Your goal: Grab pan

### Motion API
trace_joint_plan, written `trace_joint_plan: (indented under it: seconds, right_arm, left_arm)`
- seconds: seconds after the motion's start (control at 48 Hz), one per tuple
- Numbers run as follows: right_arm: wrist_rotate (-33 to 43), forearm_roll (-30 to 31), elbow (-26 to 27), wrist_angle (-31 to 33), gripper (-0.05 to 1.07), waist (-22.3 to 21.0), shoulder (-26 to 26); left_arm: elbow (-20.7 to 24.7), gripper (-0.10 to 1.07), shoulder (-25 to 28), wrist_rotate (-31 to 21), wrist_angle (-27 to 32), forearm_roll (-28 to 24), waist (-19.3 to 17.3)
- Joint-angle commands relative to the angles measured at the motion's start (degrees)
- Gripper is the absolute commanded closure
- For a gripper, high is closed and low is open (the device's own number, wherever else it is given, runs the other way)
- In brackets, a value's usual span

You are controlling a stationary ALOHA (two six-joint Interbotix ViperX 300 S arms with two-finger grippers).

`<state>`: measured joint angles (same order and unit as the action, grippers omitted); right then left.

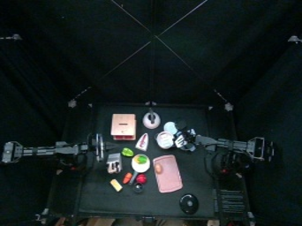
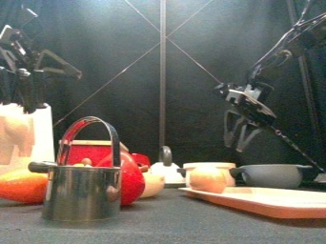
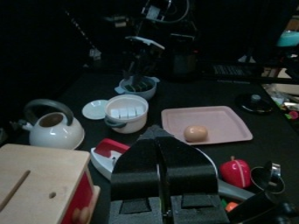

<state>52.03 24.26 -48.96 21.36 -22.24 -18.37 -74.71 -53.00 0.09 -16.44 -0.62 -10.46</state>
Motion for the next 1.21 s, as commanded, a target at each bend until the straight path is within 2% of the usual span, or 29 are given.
trace_joint_plan:
  seconds: [0.0, 0.125, 0.167, 0.292, 0.417, 0.604, 0.708, 0.771, 1.0, 1.062, 1.188]
  right_arm:
    - [-0.1, 3.4, 0.3, -10.2, 0.14, -1.1, -2.5]
    - [-0.1, 7.3, -0.5, -21.7, 0.14, -3.2, -4.0]
    - [-0.2, 8.4, -1.1, -25.9, 0.14, -4.3, -4.2]
    - [-1.1, 11.1, -2.7, -33.3, 0.15, -6.4, -4.8]
    - [-0.9, 14.5, -5.4, -38.7, 0.15, -8.9, -6.1]
    - [-1.0, 14.8, -8.9, -42.7, 0.15, -9.3, -7.6]
    - [-1.0, 14.3, -10.4, -43.9, 0.15, -9.1, -8.7]
    - [-1.0, 14.2, -11.0, -44.7, 0.15, -8.9, -9.2]
    - [-1.1, 14.1, -11.3, -45.3, 0.15, -8.8, -10.8]
    - [-1.1, 14.0, -11.8, -45.4, 0.15, -8.8, -10.6]
    - [-1.1, 14.0, -11.9, -45.4, 0.15, -8.8, -10.3]
  left_arm:
    - [2.9, 0.99, 0.4, 0.0, 2.7, 1.0, -0.1]
    - [5.4, 0.95, 0.4, -0.2, 6.4, 2.5, 0.1]
    - [6.7, 0.92, 0.4, -0.2, 8.1, 3.3, 0.2]
    - [10.6, 0.76, 2.2, -0.1, 13.4, 5.6, 1.1]
    - [13.1, 0.54, 5.9, -0.2, 15.9, 6.8, 2.4]
    - [16.5, 0.15, 13.1, 0.0, 17.8, 7.2, 3.3]
    - [18.7, -0.01, 15.8, -0.1, 20.6, 7.3, 3.8]
    - [20.0, -0.05, 17.1, -0.2, 22.4, 7.4, 4.1]
    - [25.6, -0.04, 23.4, -0.3, 30.9, 8.2, 5.0]
    - [28.1, -0.04, 25.3, -0.3, 35.5, 8.0, 4.8]
    - [34.5, -0.04, 28.9, -0.7, 48.9, 7.7, 4.0]
